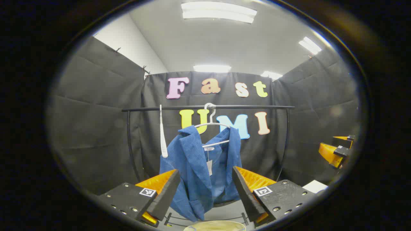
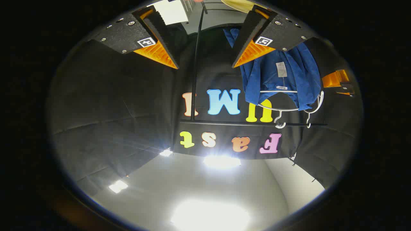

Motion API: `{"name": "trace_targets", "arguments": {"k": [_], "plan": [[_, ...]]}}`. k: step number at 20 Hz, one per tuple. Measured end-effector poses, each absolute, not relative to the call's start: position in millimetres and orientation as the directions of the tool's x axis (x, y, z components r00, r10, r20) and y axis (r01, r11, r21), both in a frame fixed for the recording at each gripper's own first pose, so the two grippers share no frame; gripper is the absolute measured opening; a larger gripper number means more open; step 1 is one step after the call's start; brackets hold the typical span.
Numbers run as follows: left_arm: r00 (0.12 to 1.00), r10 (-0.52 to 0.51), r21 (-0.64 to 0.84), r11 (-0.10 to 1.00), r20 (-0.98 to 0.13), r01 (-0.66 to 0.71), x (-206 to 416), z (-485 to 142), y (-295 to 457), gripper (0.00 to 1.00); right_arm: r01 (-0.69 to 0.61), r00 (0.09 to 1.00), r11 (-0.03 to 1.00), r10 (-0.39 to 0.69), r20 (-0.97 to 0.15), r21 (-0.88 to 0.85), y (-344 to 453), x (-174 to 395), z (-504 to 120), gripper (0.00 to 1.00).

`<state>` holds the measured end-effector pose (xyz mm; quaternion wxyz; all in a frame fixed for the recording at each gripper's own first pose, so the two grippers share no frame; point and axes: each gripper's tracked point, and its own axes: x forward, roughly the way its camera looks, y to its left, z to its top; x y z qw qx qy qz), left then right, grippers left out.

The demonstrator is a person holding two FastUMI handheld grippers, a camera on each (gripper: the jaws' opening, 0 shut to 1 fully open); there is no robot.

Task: Grasp the clothes on the hanger with both hands and then place them into the laundry hamper below.

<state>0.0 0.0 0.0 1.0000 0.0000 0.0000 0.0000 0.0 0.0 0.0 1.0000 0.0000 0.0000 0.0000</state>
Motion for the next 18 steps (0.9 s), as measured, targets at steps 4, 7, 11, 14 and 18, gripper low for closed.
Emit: {"name": "trace_targets", "arguments": {"k": [4,7,11,14,18], "plan": [[0.999,0.007,-0.022,1.000,-0.039,-0.008,4.9,-12.6,1.2,0.93,0.005,0.999,0.999,-0.004,-0.034,0.035,-2.0,2.6,-7.9,0.96],[0.999,0.007,-0.031,0.999,-0.052,-0.009,7.3,-19.0,2.3,0.93,0.004,0.999,0.999,-0.003,-0.038,0.033,-0.9,4.4,-10.2,0.96],[0.998,0.004,-0.035,0.999,-0.069,-0.007,4.2,-25.1,2.2,0.93,-0.009,0.998,0.999,0.011,-0.058,0.040,4.4,1.3,-14.9,0.96],[0.997,0.008,-0.037,0.999,-0.073,-0.010,-0.6,-26.6,4.0,0.93,-0.012,0.998,0.999,0.015,-0.060,0.039,5.8,-1.1,-15.9,0.96],[0.997,0.019,-0.036,0.999,-0.068,-0.022,-1.7,-25.9,7.9,0.94,-0.010,0.998,0.999,0.013,-0.060,0.037,5.3,-2.7,-16.1,0.96]]}}
